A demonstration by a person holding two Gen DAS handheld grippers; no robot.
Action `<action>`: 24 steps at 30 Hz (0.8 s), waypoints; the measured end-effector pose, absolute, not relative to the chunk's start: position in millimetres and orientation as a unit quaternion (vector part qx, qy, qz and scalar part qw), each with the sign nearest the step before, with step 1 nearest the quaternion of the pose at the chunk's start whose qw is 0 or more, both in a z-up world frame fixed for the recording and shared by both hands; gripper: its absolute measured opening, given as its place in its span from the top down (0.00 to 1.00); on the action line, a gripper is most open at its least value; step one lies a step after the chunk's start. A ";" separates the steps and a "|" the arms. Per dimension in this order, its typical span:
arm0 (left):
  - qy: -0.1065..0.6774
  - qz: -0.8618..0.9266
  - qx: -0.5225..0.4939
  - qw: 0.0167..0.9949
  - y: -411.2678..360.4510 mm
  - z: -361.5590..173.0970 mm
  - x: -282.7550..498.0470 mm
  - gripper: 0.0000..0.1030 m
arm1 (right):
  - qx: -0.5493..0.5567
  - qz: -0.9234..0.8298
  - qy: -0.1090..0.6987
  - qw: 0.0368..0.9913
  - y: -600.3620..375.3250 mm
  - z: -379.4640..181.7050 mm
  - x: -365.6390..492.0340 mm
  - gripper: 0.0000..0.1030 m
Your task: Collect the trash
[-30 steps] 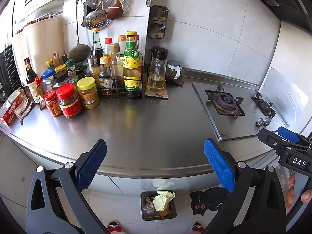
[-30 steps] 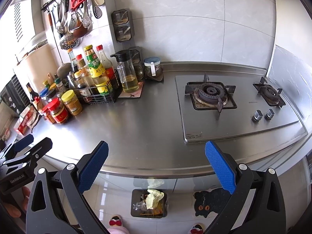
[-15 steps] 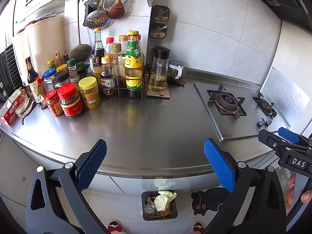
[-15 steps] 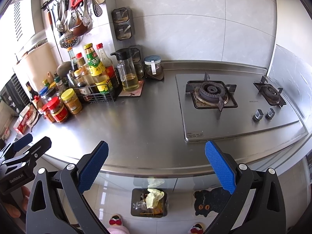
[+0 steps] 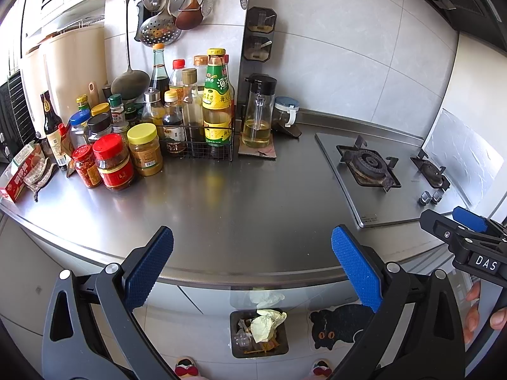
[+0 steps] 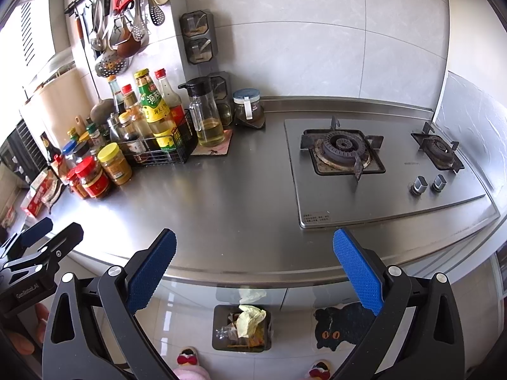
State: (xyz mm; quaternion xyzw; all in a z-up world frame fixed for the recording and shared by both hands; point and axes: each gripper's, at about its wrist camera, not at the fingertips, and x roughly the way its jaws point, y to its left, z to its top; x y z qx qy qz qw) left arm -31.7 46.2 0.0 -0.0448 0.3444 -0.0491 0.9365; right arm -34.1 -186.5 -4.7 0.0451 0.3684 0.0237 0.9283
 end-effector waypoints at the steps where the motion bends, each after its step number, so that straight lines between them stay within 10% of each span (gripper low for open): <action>1: 0.344 -0.049 -0.045 0.937 46.2 -0.2 -31.8 0.08 | 0.045 0.024 0.369 0.928 -186.6 -4.9 -34.1 0.03; 24: 0.342 -0.043 -0.046 0.938 45.4 1.8 -30.8 0.08 | 0.052 0.019 0.370 0.927 -187.9 -9.6 -35.4 0.03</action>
